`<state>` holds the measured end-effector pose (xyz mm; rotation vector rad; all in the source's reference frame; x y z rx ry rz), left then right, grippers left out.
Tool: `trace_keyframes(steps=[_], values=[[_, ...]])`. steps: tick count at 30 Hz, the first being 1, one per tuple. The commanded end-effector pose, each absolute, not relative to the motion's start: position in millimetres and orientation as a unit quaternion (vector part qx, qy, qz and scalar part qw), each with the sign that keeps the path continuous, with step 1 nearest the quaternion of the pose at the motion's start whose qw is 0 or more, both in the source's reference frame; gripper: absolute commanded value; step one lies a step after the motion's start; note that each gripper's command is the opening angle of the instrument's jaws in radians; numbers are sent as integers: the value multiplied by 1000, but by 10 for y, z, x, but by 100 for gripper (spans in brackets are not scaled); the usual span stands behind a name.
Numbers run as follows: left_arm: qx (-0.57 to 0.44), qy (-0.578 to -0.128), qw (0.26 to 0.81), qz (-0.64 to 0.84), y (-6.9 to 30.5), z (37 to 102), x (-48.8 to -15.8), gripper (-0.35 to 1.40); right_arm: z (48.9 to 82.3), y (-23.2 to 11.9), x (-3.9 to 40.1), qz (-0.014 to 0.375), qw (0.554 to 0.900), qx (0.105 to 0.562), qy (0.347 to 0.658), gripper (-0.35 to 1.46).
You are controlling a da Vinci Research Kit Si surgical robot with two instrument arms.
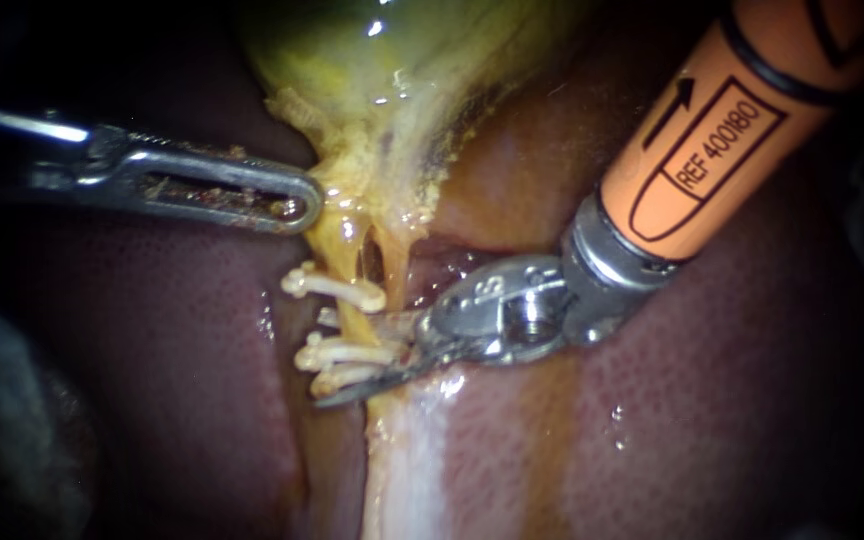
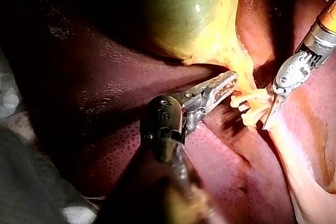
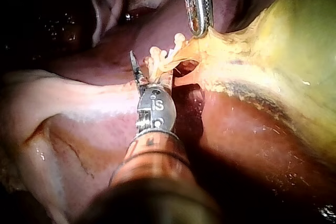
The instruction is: Go to the cutting position left tube
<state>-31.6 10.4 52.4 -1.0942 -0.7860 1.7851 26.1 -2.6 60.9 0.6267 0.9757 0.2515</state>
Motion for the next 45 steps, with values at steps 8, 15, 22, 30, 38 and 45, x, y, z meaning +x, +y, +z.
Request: trace_keyframes(steps=[8,15,22,30,38,45], values=[[-440,-316,437,718,104,524,-316,-35,610,-23,278,144,814,306,473,131],[-440,-316,437,718,104,524,-316,-35,612,-21,289,150,800,327,481,130],[-440,-316,437,718,104,525,-315,-35,610,-20,294,157,789,339,489,130],[-440,-316,437,718,104,525,-315,-35,592,-23,296,175,775,341,502,131],[-440,-316,437,718,104,526,-315,-35,575,-28,300,172,760,352,519,133],[-440,-316,437,718,104,526,-315,-35,561,-26,306,172,746,363,531,131]])
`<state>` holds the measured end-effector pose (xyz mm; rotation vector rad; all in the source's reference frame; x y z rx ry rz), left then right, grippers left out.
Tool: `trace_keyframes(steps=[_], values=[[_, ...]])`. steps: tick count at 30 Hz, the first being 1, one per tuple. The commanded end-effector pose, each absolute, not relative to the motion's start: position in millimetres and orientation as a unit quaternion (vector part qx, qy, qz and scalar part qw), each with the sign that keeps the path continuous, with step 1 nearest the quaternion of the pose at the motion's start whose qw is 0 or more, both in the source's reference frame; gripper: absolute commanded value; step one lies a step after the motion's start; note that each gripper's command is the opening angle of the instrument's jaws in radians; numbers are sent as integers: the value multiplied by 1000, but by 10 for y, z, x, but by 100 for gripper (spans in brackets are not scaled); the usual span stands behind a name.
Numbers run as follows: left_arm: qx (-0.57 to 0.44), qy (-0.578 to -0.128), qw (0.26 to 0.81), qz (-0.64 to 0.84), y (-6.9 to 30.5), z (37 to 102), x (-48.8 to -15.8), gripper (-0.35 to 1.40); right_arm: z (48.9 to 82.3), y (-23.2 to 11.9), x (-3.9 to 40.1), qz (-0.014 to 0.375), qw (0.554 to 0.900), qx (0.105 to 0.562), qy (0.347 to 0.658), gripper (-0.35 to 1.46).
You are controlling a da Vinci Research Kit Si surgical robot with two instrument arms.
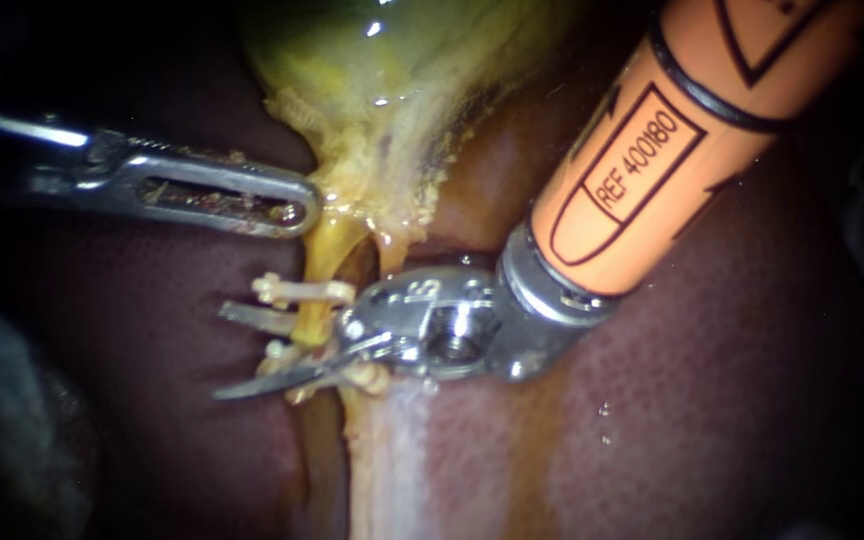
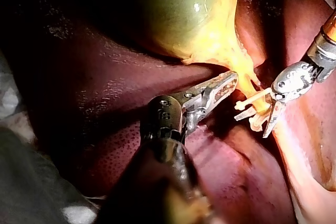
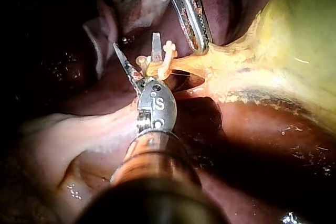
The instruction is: Go to the cutting position left tube
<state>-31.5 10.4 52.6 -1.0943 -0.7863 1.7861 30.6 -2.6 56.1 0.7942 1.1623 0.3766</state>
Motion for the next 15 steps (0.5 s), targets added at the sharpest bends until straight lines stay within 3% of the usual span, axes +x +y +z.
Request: trace_keyframes(steps=[1,15], values=[[-440,-316,437,718,104,526,-315,-35,560,-26,306,171,746,364,531,131],[-440,-316,437,718,104,527,-315,-35,561,-26,306,173,744,366,531,130]])
